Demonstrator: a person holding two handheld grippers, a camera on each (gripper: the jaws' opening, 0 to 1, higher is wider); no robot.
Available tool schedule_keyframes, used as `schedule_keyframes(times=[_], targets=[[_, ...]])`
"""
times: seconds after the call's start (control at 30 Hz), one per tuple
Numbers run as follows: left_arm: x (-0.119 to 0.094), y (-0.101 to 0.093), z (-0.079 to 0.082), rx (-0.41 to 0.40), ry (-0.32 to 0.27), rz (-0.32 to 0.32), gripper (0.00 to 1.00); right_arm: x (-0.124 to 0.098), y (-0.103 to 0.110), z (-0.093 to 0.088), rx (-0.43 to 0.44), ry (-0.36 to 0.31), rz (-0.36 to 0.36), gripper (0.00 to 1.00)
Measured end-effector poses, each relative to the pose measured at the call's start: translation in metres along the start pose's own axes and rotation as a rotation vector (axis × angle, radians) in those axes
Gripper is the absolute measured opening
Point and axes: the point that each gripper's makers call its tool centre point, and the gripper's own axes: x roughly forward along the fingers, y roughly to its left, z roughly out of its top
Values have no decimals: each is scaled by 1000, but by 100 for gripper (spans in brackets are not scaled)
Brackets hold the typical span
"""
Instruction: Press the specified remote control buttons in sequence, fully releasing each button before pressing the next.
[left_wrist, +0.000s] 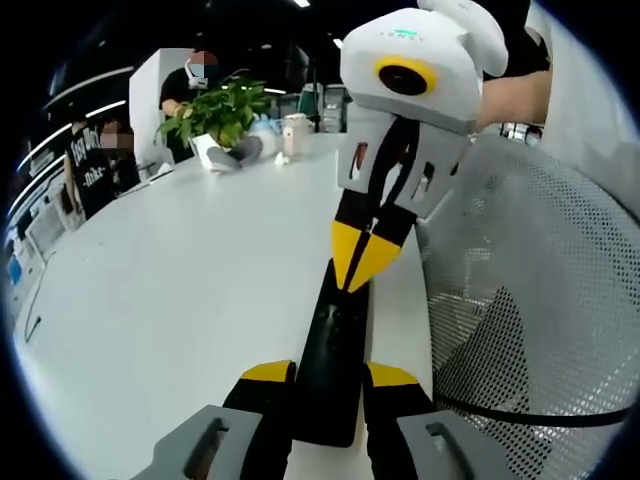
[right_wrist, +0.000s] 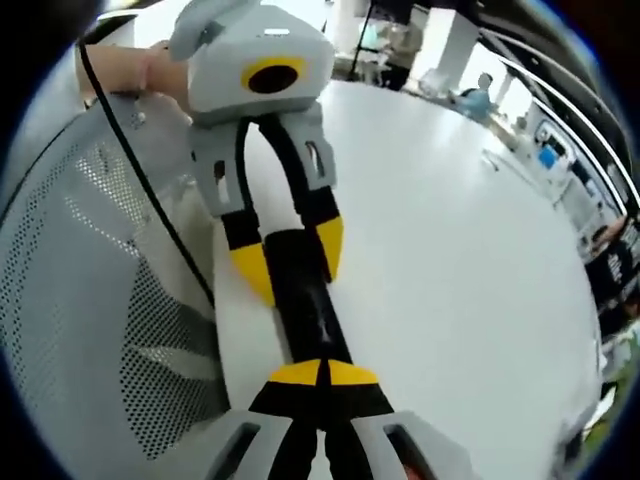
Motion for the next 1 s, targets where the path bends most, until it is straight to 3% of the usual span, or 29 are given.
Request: schedule_keyframes(times=[0.1, 0.43, 0.63, 0.8, 1.0], targets=[[0, 0, 0, 0, -1, 0, 26, 1, 3, 8, -1, -31, 14, 0], [0, 0, 0, 1, -1, -2, 26, 5, 4, 5, -7, -16, 17, 0], [0, 0, 0, 0, -1, -2, 26, 6, 3, 5, 86, -4, -8, 0], [0, 1, 0, 0, -2, 0, 26, 7, 2, 5, 89, -6, -52, 0], [0, 1, 0, -2, -2, 2, 26, 5, -2, 4, 116, -10, -49, 0]])
